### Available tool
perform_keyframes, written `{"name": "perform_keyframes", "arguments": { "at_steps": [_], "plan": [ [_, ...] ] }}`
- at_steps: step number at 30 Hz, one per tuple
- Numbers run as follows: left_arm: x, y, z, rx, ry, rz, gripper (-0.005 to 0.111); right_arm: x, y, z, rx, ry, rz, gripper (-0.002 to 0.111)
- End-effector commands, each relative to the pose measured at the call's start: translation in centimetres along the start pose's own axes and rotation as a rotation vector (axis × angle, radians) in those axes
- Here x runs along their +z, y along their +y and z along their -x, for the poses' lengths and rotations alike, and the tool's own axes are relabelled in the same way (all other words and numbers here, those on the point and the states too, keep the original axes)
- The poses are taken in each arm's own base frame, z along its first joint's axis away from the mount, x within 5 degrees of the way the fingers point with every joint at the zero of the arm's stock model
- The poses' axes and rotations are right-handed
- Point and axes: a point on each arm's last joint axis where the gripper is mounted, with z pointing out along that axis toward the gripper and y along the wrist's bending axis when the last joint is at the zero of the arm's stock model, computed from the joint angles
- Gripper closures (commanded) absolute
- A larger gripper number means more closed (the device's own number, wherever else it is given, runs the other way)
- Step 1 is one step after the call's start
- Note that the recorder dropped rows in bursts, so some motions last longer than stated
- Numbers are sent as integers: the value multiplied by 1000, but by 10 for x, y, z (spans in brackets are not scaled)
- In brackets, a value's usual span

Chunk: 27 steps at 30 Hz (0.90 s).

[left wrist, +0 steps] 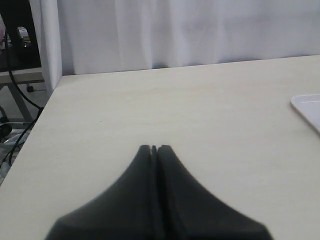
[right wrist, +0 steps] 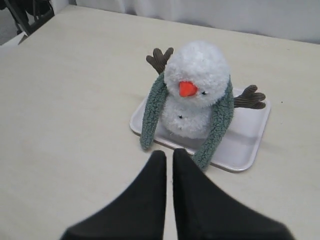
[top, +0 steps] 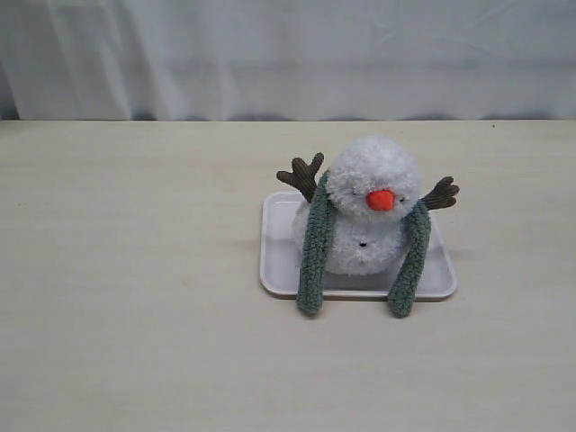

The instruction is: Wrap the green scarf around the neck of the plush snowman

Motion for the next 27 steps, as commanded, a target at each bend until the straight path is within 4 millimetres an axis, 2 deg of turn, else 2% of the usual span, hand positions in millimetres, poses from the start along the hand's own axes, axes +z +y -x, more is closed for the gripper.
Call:
{"name": "perform_keyframes", "arguments": {
  "at_steps": [1, 11, 27],
  "plan": [
    [0, 0, 0, -9, -10, 5, 107, -12, -3, -4, 1, -48, 4, 104],
    [0, 0, 0, -9, -10, 5, 107, -28, -6, -9, 10, -115, 16, 104],
    [0, 0, 0, -9, -10, 5, 107, -28, -6, -9, 10, -115, 16, 104]
  ]
}}
